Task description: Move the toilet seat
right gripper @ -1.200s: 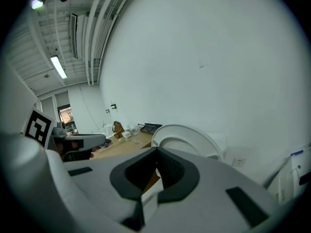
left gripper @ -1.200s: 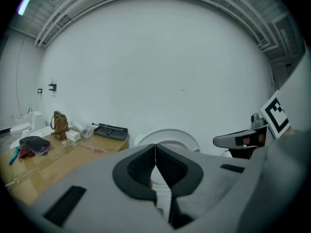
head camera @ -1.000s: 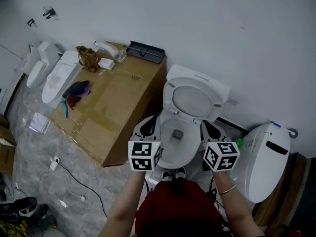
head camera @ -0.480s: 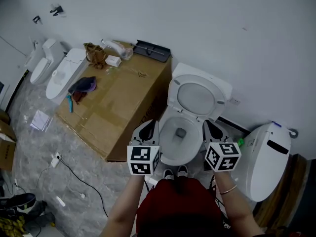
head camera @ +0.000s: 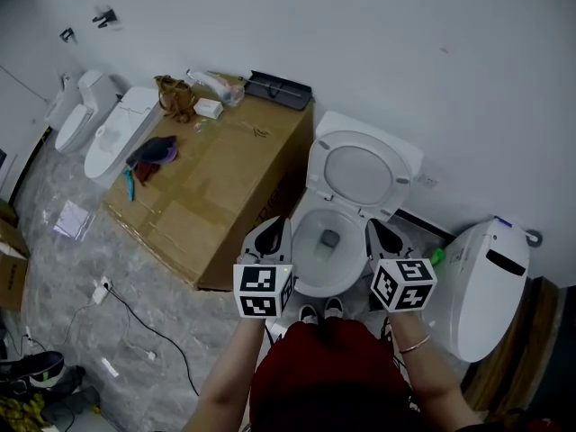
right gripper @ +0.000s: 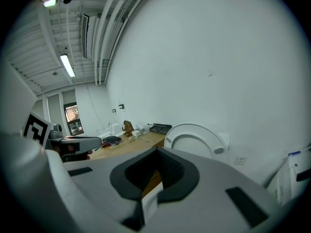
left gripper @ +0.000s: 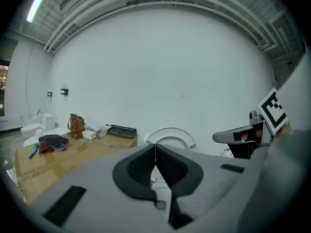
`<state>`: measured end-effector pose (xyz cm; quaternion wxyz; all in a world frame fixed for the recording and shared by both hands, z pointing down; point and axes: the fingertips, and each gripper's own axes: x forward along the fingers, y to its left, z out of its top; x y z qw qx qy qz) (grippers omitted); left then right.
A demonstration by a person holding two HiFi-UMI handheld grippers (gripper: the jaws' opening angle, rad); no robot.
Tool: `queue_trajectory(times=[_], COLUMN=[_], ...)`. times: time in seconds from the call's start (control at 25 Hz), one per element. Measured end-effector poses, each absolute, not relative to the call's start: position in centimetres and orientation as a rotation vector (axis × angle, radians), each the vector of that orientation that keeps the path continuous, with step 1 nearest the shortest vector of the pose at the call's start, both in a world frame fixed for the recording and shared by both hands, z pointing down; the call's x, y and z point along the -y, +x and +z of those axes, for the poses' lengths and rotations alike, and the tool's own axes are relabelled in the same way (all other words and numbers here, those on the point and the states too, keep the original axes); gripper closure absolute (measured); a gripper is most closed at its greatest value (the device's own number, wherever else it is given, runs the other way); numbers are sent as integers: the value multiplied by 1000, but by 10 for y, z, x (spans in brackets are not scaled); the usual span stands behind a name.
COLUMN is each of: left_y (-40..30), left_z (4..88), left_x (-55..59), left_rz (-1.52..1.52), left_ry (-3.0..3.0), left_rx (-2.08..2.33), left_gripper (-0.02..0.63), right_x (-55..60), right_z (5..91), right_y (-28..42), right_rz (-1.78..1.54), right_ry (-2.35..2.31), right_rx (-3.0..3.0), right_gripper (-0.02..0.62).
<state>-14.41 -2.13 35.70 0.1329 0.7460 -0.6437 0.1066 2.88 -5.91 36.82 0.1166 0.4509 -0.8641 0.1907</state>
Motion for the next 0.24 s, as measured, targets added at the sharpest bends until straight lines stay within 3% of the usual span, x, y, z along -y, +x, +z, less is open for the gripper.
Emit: queue_trajectory(times=[0.24], left_y=[-143], left_z=[357], left_x=[19], left_rz=[328], left_ry=[2177], left_rx=[1867], left_gripper=[577], right_x=[57], right_z=[370], right_y=[30], right_rz=[561], right_ry=[1322], right_rx=[2524], right_gripper=[580])
